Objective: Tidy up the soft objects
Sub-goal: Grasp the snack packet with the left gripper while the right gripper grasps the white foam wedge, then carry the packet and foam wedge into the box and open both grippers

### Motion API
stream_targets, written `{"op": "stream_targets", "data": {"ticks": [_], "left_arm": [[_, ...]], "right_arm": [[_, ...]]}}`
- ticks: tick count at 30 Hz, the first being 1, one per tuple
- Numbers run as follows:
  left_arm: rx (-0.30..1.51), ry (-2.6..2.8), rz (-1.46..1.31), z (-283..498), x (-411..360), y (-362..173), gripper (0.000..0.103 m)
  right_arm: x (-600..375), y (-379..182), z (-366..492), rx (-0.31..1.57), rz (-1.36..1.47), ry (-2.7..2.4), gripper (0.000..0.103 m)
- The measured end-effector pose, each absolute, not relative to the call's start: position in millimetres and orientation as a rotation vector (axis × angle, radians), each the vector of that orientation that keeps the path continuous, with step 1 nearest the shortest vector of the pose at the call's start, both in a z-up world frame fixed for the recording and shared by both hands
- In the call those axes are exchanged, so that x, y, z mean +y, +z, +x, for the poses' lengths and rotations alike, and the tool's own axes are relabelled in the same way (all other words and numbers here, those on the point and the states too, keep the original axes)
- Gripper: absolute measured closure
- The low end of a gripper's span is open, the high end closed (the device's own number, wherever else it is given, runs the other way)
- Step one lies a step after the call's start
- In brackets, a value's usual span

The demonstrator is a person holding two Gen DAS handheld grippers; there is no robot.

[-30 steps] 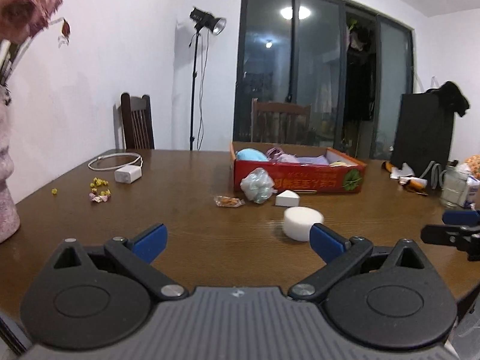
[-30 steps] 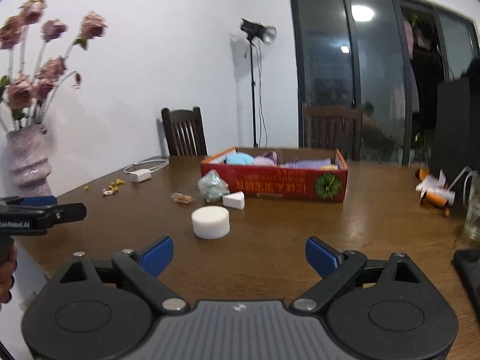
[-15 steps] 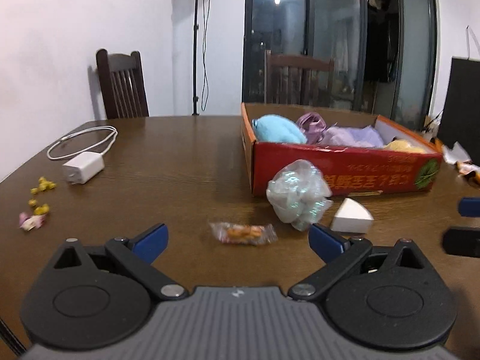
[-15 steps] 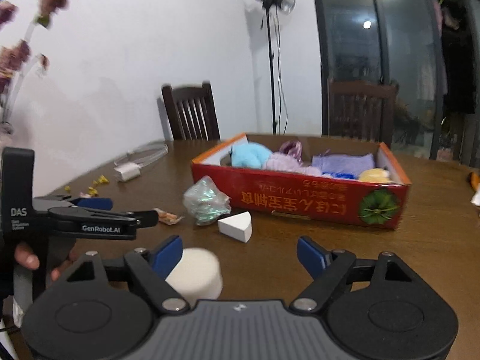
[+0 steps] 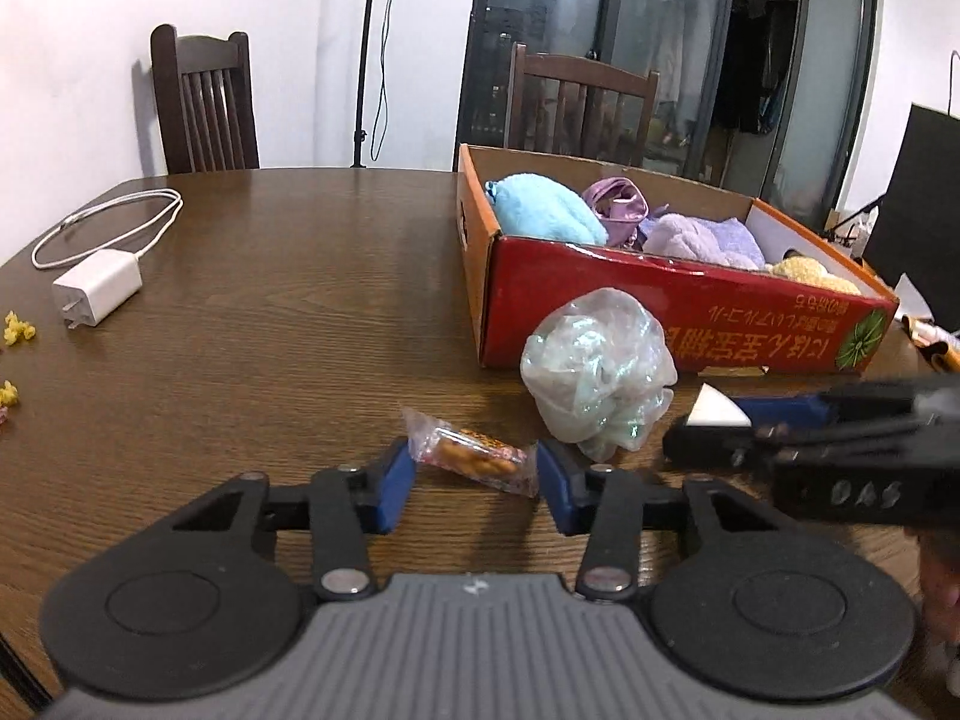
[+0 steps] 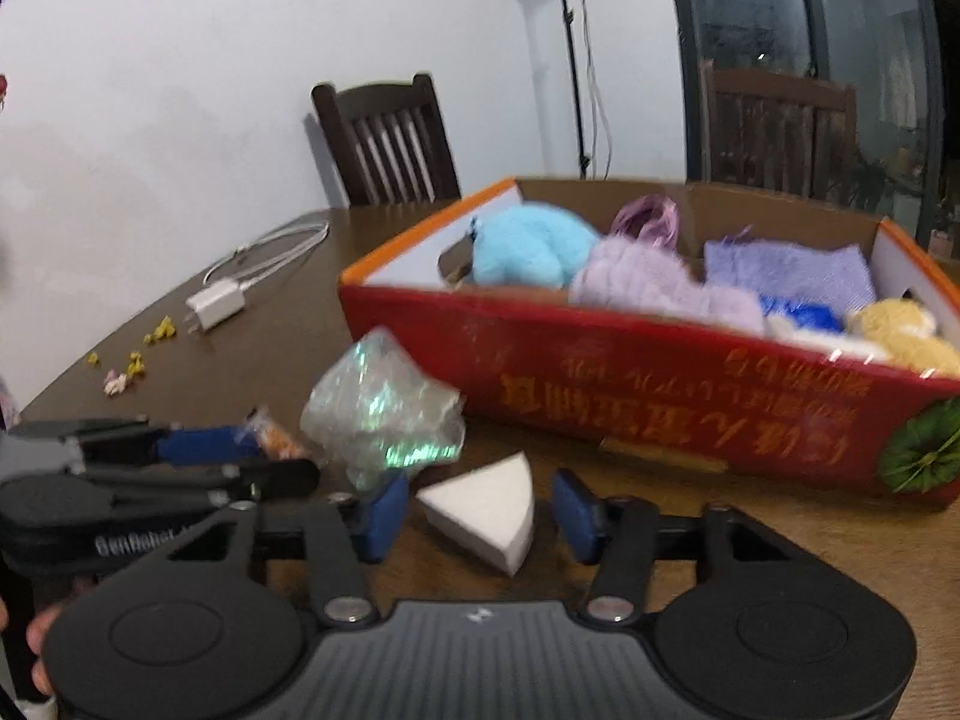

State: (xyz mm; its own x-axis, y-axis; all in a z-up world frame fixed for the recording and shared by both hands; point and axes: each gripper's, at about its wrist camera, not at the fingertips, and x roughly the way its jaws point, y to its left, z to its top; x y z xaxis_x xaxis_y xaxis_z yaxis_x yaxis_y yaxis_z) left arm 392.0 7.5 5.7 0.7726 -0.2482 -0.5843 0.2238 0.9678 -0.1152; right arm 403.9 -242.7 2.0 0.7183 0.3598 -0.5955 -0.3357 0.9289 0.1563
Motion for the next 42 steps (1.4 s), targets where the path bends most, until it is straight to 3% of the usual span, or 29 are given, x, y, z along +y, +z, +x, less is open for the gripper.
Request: {"op": "stream_targets", "data": {"ticks": [10, 22, 28, 36, 42], "left_arm": [[0.587, -0.225, -0.018, 372, 6, 12, 0.065], [0.508, -0.293, -0.142, 216, 7, 46, 0.064], [0.471, -0.348, -0.143, 175, -3, 65, 0.064], [0.454, -0.412, -0.159, 192, -22, 80, 0.064], [0.419, -0.471, -0.143, 275, -44, 114, 0.064]], "right_arm": [[-248, 18, 380, 0.595, 0.071, 0.397, 0.068], [-283, 46, 213, 0.514, 0.065, 0.406, 0.068], [-307, 44, 156, 0.502, 0.115, 0.355, 0.068], [-325, 47, 149, 0.468, 0.139, 0.340, 0.068], [-341, 71, 204, 0.409, 0.111, 0.328, 0.068]]}}
